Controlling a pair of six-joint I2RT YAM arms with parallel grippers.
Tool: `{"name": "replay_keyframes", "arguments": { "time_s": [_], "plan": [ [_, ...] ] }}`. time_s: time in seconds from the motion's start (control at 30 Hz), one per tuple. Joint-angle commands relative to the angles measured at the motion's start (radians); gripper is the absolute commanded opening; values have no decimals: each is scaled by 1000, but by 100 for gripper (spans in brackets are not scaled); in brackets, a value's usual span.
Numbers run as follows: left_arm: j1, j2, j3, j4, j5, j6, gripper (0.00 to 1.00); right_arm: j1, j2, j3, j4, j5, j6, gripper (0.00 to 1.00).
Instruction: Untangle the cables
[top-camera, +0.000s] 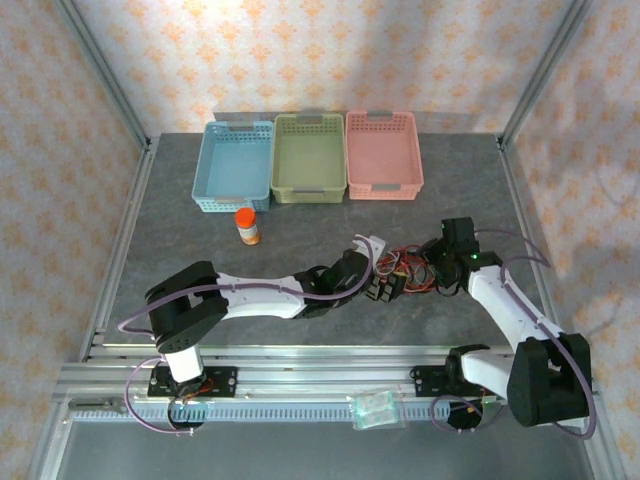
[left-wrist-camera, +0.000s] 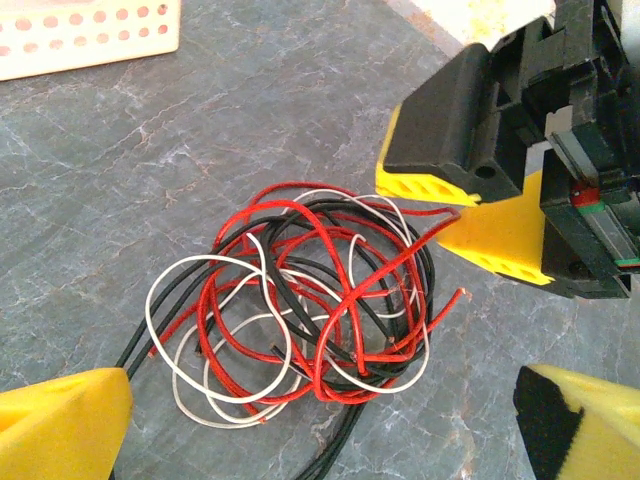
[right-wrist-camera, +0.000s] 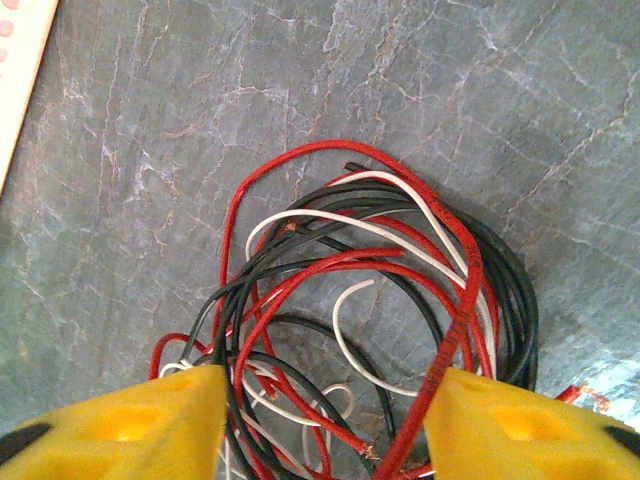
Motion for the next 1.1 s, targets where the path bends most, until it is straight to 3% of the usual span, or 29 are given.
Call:
{"name": "replay_keyframes", "arguments": {
  "time_s": [0.0,0.43,0.7,0.83,1.07],
  "plan": [
    [-9,26,41,-16,-47,-15,99,-7,-12,-11,4,9,-5,46],
    [11,-69,-72,11,-142,-95,99,37,-7,8,85,-84,-13,2],
    [70,-234,-258,32,-204,-177,99,241,99,86,213,-106,42,0],
    [121,-326,-347,56,-206,-227,99,327,144,175,201,-92,-57,0],
    [162,-362,-359,39,-229,-257,99,386,143,236,200,-160,-235,0]
  ]
}}
